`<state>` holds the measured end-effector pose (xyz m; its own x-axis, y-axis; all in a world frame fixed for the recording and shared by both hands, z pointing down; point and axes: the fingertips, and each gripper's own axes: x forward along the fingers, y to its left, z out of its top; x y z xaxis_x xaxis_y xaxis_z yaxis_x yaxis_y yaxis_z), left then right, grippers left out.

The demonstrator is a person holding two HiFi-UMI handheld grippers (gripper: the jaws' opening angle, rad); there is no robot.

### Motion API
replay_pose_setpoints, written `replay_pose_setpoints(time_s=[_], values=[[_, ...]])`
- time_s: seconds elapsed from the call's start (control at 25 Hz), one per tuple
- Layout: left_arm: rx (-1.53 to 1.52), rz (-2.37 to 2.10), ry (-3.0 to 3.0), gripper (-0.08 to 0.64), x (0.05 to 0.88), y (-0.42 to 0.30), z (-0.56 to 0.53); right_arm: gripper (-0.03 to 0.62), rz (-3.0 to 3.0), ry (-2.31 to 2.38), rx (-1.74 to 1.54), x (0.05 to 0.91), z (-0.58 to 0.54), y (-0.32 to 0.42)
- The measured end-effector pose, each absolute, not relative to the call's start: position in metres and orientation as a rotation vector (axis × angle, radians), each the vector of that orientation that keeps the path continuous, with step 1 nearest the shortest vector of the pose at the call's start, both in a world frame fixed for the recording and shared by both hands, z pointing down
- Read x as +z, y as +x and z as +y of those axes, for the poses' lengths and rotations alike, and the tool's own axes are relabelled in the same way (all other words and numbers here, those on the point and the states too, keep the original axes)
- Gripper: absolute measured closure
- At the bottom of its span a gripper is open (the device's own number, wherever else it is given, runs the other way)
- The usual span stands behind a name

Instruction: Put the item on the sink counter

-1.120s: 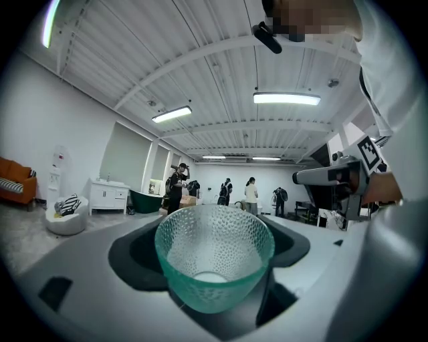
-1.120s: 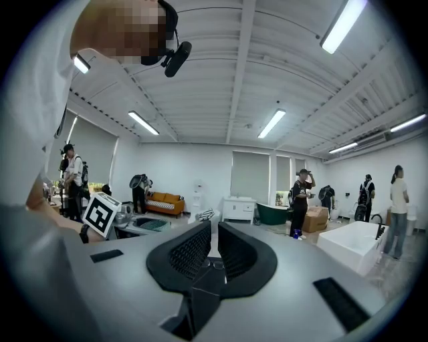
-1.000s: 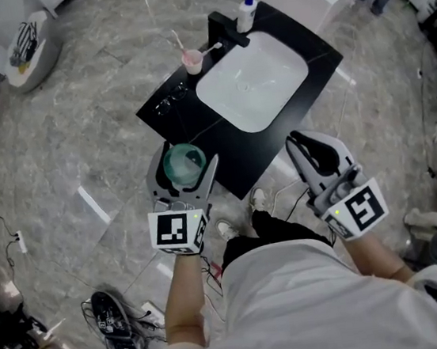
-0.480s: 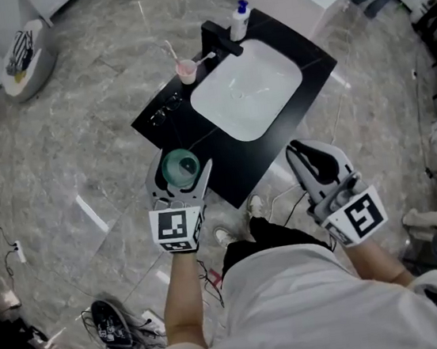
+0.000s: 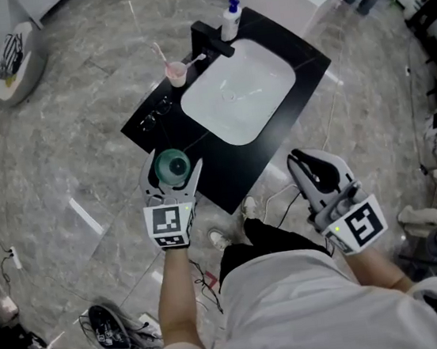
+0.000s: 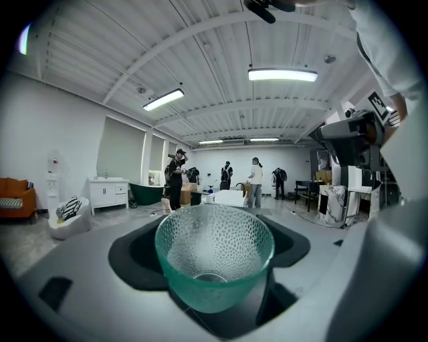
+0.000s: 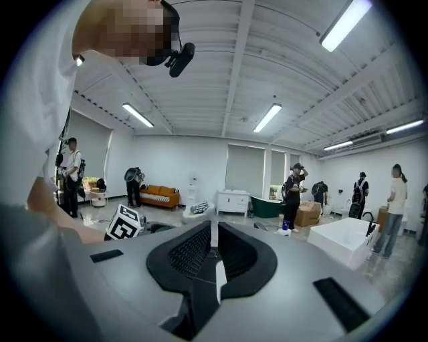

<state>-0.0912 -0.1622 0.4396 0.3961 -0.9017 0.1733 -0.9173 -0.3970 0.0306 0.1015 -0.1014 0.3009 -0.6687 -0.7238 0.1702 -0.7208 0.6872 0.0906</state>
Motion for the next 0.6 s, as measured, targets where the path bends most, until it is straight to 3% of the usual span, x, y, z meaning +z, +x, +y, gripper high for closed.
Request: replay_pose_setpoints(time_s=[0.6], values=[[0.261,-1.627,2.482,0.160,0.489,-0.085,-0.193,0.537,-2.722,1.118,0.064,0.320,-0.112,0.096]])
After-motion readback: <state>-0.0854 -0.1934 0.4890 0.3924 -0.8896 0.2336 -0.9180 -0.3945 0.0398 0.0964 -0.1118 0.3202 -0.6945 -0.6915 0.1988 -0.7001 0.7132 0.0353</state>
